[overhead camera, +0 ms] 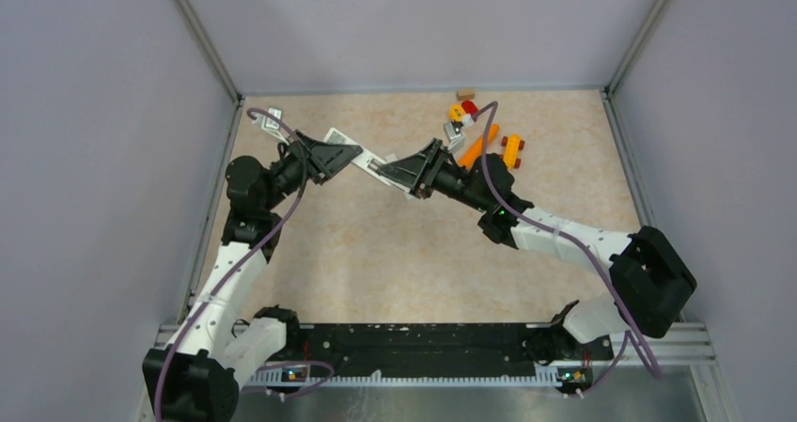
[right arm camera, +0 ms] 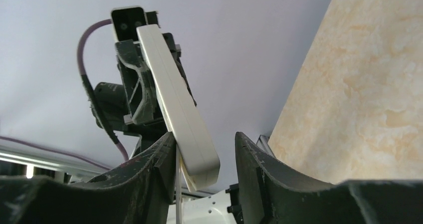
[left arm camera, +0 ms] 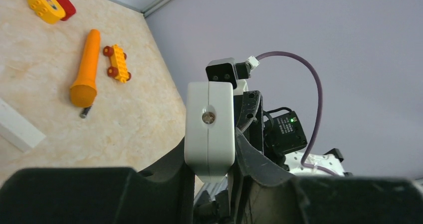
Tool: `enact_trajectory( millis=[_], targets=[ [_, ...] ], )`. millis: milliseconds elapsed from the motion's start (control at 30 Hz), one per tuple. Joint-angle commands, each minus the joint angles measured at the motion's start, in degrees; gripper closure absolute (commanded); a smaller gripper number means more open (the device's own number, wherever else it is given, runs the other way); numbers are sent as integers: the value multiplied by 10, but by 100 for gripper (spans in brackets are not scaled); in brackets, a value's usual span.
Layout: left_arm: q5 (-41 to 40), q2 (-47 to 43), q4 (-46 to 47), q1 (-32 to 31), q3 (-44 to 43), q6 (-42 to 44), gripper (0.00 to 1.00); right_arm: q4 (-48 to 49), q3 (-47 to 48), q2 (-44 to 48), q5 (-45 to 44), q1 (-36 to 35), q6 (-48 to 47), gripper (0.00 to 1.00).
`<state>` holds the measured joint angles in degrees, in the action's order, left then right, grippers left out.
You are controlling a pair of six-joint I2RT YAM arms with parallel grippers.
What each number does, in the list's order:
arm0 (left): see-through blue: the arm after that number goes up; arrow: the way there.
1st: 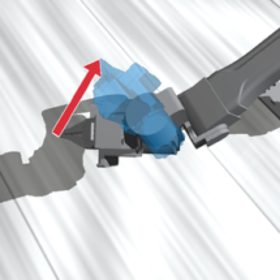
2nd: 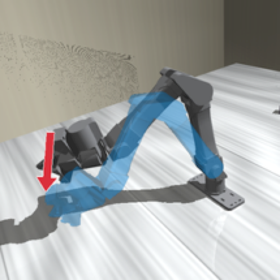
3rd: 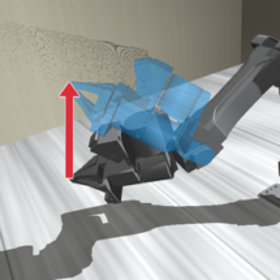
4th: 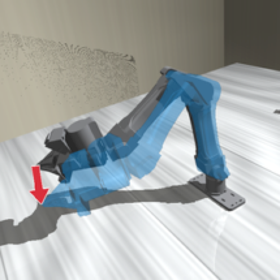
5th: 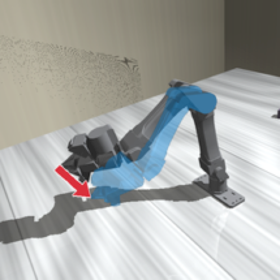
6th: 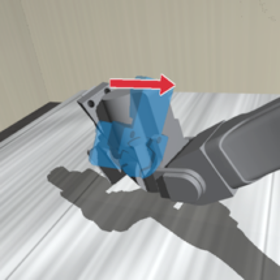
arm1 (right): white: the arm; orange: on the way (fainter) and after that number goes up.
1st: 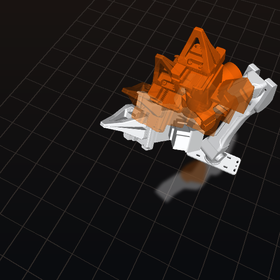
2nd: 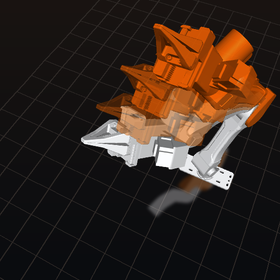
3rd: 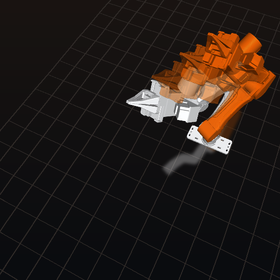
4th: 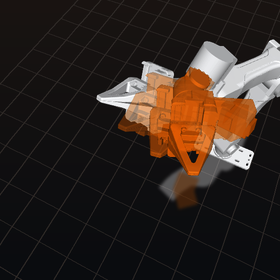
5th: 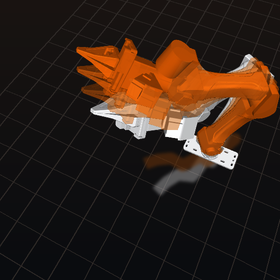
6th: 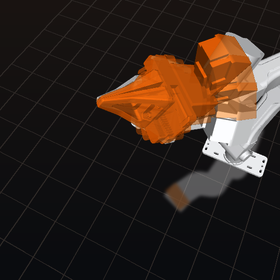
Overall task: Load the batteries into the remote control
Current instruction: Remove the battery cover from the remote control.
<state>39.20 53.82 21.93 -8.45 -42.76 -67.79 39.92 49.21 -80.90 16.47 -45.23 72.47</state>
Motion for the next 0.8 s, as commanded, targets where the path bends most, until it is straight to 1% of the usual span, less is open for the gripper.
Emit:
enact_trajectory(
  millis=[0, 67, 133, 300, 400, 567, 700, 767],
  targets=[
    [-29, -25, -40, -2, -43, 100, 100, -36, 8, -7, 40, 7, 30, 52],
    [-38, -25, -57, -2, -44, 116, 100, -27, 5, -8, 52, 9, 39, 48],
    [-39, -24, -66, -2, -42, 128, 100, -16, 1, -8, 55, 9, 49, 47],
    [-60, -25, -113, -2, -45, 179, 100, -6, -5, -11, 66, 14, 67, 48],
    [-78, -25, -138, -2, -47, 206, 100, 6, -12, -14, 75, 16, 81, 51],
    [-101, -24, -171, -2, -55, 247, 100, 13, -24, -17, 84, 19, 88, 65],
    [-112, -20, -190, -2, -61, 272, 100, 18, -31, -16, 89, 20, 76, 76],
    [-119, -18, -200, -2, -62, 283, 100, 30, -36, -16, 94, 21, 64, 90]
  ],
)
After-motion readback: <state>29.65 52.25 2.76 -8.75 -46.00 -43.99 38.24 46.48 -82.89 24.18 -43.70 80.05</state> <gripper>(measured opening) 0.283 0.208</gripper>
